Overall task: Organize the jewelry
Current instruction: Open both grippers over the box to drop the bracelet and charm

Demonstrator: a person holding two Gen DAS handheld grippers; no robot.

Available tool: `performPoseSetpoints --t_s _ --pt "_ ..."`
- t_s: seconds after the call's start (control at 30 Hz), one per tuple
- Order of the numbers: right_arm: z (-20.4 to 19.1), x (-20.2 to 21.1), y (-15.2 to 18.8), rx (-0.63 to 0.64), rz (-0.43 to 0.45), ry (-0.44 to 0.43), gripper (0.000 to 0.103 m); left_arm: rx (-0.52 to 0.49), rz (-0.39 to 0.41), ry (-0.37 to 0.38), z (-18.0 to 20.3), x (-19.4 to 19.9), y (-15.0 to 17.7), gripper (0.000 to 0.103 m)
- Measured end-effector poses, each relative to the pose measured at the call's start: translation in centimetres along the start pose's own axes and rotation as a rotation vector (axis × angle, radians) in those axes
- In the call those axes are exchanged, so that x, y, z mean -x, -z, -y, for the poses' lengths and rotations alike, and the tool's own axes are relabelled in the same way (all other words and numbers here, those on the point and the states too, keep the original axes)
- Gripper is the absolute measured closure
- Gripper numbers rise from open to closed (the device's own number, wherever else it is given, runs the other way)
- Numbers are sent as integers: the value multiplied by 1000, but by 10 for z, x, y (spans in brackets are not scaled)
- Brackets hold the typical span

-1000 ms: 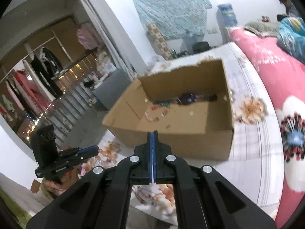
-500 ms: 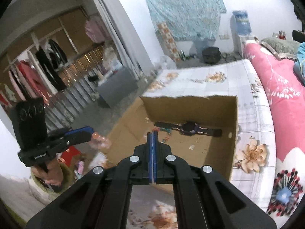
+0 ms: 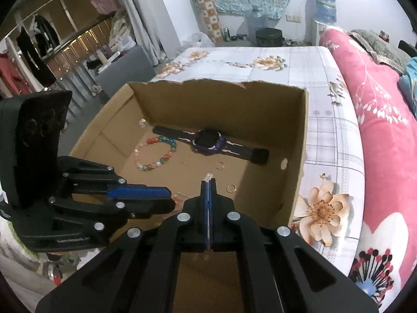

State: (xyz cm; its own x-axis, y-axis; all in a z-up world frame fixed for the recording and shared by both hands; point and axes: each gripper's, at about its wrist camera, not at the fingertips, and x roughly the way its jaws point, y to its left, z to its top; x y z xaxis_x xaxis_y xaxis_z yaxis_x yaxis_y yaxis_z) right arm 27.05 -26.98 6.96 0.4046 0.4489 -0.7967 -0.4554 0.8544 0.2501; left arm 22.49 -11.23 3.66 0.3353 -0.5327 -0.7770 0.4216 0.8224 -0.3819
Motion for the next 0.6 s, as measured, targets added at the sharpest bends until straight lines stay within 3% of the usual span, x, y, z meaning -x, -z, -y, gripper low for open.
performPoseSetpoints --t_s 0.23,0.33,0.4,0.47,0.53,0.6 --pt "9 7 0 -31 26 -3 100 21 12 -18 -2 4 1 76" --pt "9 16 2 -44 46 -4 97 15 46 -33 0 18 3 64" --pt "7 24 5 -53 66 -1 81 11 69 -54 1 29 6 55" --pt "4 33 8 -55 87 5 74 16 90 -66 0 43 11 44" --pt "1 44 11 -61 113 11 69 21 120 -93 -2 61 18 39" --pt "2 59 17 -87 153 20 55 16 163 -126 -4 83 28 35"
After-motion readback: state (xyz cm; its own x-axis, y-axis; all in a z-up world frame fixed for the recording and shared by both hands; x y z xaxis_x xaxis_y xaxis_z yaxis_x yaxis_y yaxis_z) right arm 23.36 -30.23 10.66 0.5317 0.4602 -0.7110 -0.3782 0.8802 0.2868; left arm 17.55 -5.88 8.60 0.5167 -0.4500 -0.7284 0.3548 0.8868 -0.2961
